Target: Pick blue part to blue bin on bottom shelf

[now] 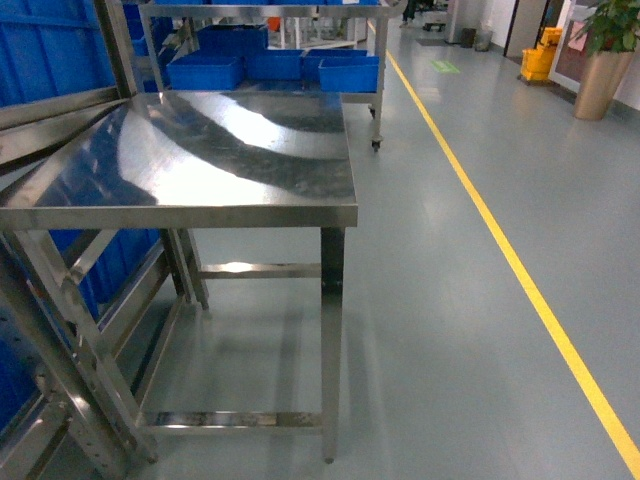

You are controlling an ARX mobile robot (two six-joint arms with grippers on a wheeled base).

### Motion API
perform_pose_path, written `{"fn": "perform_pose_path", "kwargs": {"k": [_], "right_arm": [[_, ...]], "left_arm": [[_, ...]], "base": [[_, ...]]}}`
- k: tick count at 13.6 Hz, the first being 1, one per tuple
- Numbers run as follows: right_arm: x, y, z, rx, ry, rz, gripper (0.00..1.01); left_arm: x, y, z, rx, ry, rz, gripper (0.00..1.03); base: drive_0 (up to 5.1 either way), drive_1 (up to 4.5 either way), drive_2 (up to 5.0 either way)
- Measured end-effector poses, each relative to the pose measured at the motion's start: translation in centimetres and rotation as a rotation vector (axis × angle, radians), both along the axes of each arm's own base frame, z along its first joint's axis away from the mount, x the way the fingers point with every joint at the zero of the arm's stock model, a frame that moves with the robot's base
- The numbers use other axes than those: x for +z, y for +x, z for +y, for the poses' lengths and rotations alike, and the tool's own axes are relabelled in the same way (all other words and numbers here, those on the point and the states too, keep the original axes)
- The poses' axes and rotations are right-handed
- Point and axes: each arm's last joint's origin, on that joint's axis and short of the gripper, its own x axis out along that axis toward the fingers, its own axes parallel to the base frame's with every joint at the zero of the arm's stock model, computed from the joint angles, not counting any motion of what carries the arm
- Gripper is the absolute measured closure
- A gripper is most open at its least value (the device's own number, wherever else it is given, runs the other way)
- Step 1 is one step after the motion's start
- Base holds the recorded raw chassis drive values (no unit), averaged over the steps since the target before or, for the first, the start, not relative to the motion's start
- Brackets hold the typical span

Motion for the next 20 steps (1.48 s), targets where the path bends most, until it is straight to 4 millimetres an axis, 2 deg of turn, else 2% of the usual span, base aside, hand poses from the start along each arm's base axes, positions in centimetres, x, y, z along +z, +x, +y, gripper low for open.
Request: {"fn": "perform_pose_path", "kwargs": {"k": [3, 5, 20], "right_arm": [[0.00, 0.00, 0.00, 0.000, 0.000, 0.000, 0.03], [0.01, 0.00, 0.00, 0.000, 0.000, -0.001, 0.03], [0.01, 0.00, 0.00, -0.001, 0.000, -0.001, 0.03]], "left_arm": [[-0.09, 0.03, -0.01, 0.000, 0.003, 0.008, 0.59], [-0.04, 0.01, -0.02, -0.003, 0.001, 0.003, 0.59], [-0.03, 0.00, 0.00, -0.002, 0.001, 0.002, 0.59]], "base": [[-0.1, 4.17, -4.3], [0.0, 0.00, 0.0], [-4.9, 2.53, 2.5]]}}
